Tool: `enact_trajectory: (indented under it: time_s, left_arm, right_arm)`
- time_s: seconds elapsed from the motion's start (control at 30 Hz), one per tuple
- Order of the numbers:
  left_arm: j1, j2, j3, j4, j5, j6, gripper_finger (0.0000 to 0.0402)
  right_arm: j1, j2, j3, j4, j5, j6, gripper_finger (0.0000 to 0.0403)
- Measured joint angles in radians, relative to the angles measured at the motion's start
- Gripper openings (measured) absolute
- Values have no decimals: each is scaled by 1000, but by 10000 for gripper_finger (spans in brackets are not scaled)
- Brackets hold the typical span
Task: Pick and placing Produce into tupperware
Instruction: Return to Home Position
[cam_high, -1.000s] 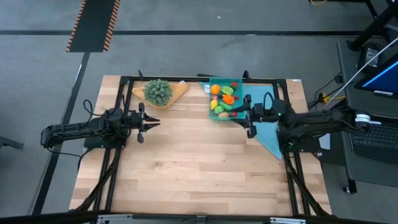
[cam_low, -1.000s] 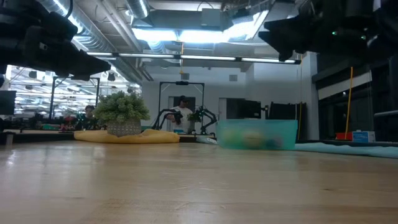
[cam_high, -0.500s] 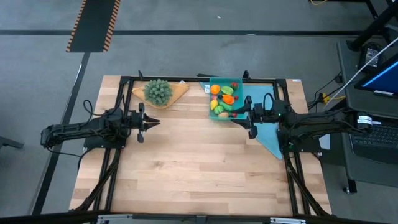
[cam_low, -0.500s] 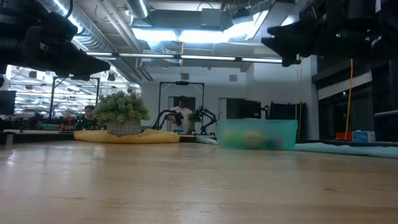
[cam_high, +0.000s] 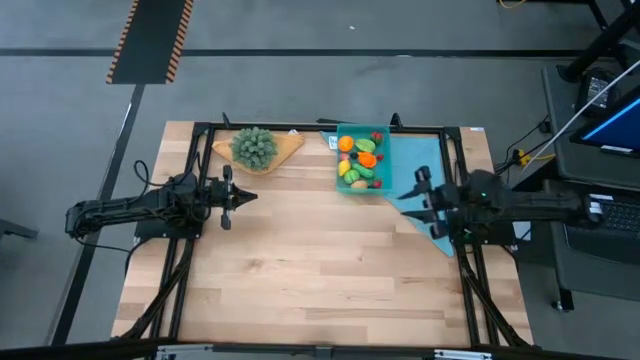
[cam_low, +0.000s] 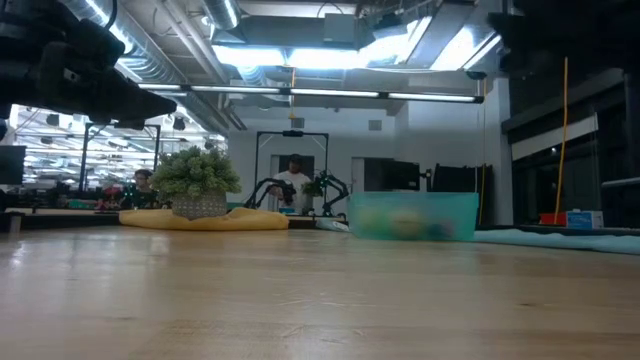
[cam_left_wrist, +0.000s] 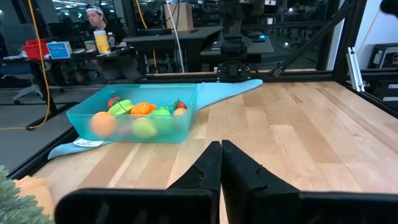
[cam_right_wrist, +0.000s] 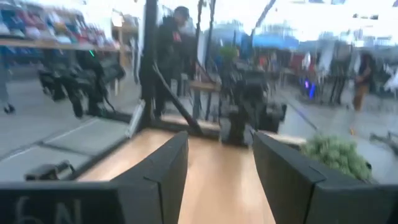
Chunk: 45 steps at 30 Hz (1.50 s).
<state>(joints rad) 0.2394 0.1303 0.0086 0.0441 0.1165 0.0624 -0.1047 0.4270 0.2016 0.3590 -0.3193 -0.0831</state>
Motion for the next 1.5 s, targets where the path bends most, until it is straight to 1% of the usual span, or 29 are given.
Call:
enact_trajectory:
  time_s: [0.13,0.23,0.3,0.47,0.57,0.77,1.13,1.4,1.5]
  left_arm:
    - [0,0,0,0,0,0,4]
    - [0,0,0,0,0,0,12]
    - [0,0,0,0,0,0,18]
    - [0,0,0,0,0,1,32]
    - [0,0,0,0,0,0,40]
    - [0,0,0,0,0,0,54]
    - [0,0,0,1,0,1,78]
    - [0,0,0,1,0,0,92]
    - [0,0,0,1,0,0,97]
  right_arm:
    - [15,-137,-120,68,-26,51,182]
    - [34,-187,-190,130,-79,54,182]
    - [50,-204,-194,123,-101,55,182]
    - [61,-236,-194,112,-101,66,182]
    - [61,-284,-194,46,-101,75,182]
    - [61,-427,-194,-124,-101,77,182]
    - [39,-420,-195,-128,-99,18,182]
    - [39,-420,-195,-126,-100,150,182]
    - [39,-420,-195,-126,-100,159,182]
